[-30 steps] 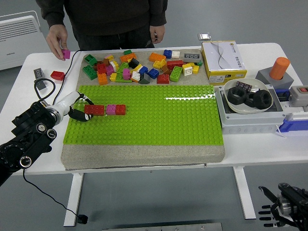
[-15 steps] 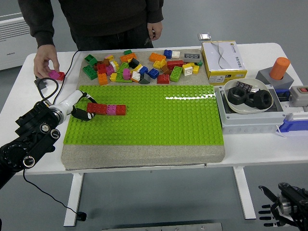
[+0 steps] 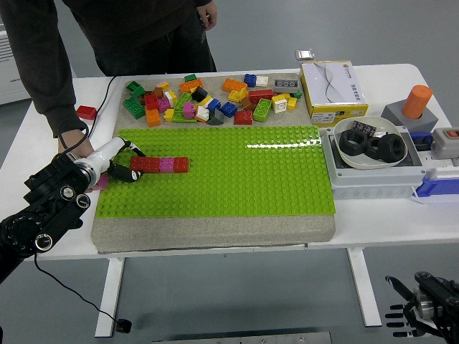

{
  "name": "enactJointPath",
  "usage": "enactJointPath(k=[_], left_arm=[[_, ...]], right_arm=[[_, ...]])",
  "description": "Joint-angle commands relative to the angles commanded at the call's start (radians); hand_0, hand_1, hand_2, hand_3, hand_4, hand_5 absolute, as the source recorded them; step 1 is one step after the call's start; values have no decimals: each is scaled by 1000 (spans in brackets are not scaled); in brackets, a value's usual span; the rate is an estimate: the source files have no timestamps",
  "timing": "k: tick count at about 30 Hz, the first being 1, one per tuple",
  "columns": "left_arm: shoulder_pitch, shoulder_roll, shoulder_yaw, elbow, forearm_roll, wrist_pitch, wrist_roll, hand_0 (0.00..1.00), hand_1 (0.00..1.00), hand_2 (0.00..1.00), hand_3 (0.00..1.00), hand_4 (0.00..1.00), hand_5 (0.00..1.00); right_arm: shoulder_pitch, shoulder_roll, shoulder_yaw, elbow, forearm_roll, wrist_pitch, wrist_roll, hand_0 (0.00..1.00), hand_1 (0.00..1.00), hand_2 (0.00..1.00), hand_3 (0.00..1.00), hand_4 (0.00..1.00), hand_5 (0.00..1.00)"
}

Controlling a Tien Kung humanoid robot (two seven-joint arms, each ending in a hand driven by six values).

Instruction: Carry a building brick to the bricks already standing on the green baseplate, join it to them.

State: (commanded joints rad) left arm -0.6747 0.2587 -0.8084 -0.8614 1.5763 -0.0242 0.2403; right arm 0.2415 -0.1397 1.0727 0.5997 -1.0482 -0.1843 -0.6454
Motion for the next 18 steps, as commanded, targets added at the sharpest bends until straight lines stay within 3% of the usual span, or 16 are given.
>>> enactJointPath(k=[9,10,18], left_arm=[[1,0,-2,1,3,4,4,998,968,941,606,396,2],[1,0,-2,1,3,5,4,998,969,954,717,467,2],[2,0,-1,4,1,3,6,998,971,961,756,505,2]], right_arm=[[0,0,0,0,0,0,0,541,522,610,765,867,998],[0,0,0,0,0,0,0,541,522,609,765,867,998],[0,0,-1,0,1,-1,0,541,522,608,765,867,998]])
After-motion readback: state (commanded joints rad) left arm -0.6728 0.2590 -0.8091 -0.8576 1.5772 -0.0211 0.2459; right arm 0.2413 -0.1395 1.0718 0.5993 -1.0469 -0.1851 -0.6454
